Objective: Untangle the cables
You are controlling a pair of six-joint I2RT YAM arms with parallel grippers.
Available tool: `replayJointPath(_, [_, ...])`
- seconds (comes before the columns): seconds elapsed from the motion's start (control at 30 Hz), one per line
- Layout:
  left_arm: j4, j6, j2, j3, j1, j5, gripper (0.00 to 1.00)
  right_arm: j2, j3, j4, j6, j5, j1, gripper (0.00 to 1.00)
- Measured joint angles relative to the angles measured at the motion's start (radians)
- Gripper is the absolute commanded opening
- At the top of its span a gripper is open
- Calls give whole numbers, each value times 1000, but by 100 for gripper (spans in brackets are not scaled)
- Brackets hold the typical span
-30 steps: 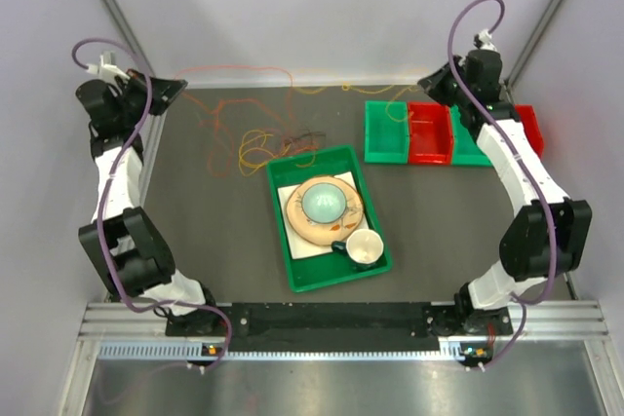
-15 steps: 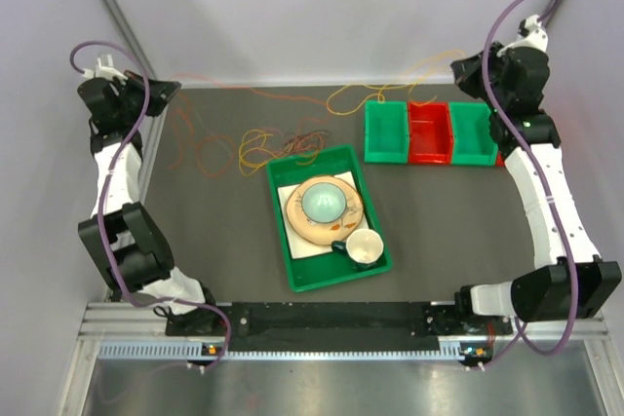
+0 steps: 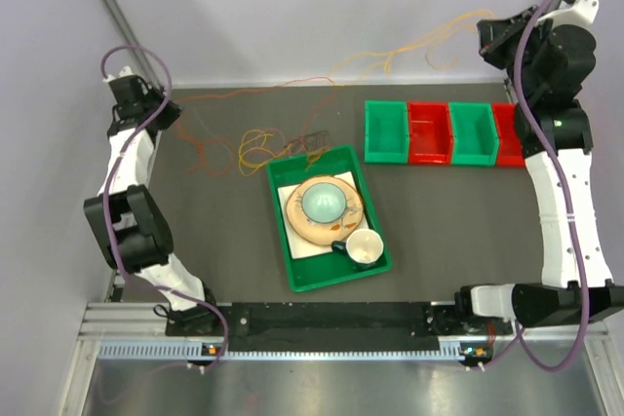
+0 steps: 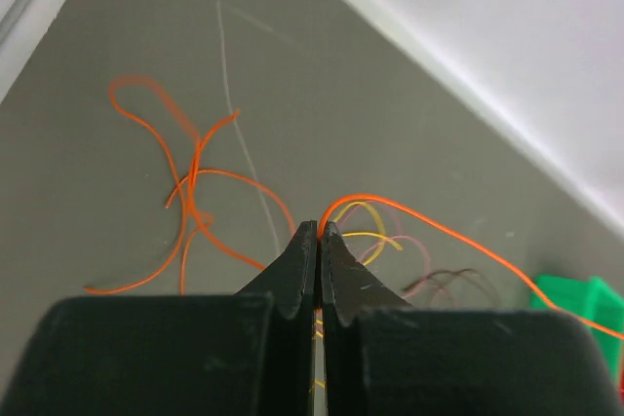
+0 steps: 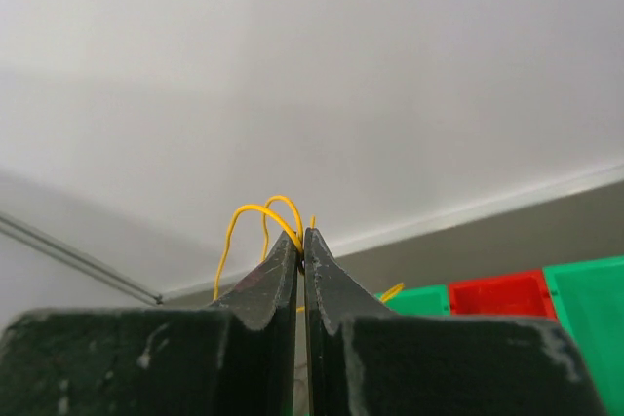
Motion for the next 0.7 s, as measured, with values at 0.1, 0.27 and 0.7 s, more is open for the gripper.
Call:
replayJointPath(0.1, [-42,54,50,20,-49,-71,3,24,21,26,30,-52,0,0])
replayJointPath(0.27, [-68,114,65,19,-155,-50,65,168,41,51,63,-125,42,0])
replayJointPath(0.7, [-116,251,64,216,-313,269,93,296,41,18,79,-204,149,0])
